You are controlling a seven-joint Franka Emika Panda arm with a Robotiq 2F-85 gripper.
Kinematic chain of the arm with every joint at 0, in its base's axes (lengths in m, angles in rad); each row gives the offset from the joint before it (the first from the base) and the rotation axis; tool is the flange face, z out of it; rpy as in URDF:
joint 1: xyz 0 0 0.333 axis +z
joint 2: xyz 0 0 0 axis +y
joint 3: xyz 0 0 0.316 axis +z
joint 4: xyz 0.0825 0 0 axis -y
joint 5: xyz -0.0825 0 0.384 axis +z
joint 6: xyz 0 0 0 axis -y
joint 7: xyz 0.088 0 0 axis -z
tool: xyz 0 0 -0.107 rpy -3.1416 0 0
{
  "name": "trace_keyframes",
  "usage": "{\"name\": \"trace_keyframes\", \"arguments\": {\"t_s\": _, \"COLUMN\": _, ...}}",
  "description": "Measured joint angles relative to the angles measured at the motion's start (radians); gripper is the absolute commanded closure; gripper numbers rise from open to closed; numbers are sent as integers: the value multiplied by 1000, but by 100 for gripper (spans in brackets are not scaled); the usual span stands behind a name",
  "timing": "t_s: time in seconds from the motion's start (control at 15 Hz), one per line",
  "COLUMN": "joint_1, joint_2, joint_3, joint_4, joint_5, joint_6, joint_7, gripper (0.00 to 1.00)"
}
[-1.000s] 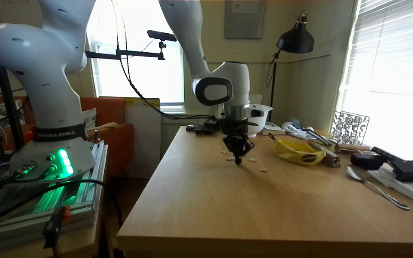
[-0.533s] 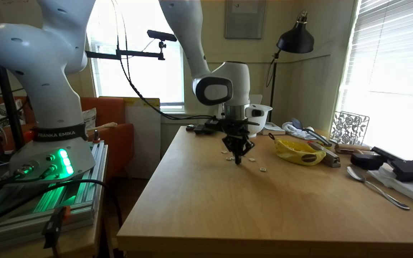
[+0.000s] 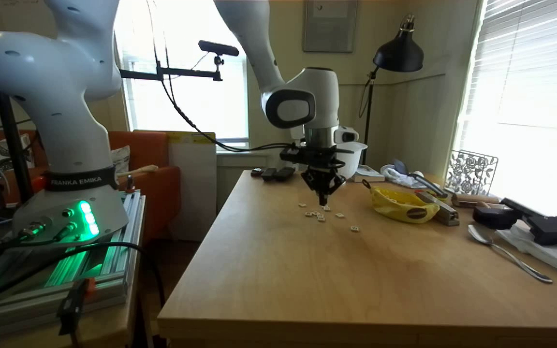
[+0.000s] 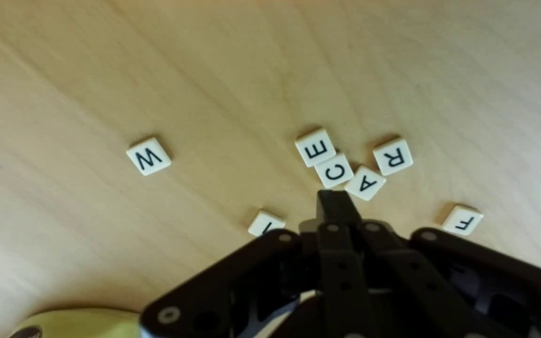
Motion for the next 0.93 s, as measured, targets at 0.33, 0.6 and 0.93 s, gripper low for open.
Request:
{"name": "trace_keyframes", "arguments": {"t_s": 0.33, "joint_1": 4, "joint_2": -40, "joint_3": 15, "joint_4": -23, "joint_5": 35, "joint_6": -55, "joint_7": -80, "gripper": 100}}
{"name": "trace_keyframes", "arguments": {"t_s": 0.6, "joint_1": 18, "joint_2": -42, "joint_3": 13, "joint_4": -50, "joint_5": 38, "joint_6": -62, "joint_7": -140, "gripper": 100}}
{"name": "trace_keyframes", "arguments": {"t_s": 0.93, "joint_1": 40, "joint_2": -41, "joint_3": -2, "joint_4": -73, "joint_5": 38, "joint_6": -62, "joint_7": -205, "gripper": 100}}
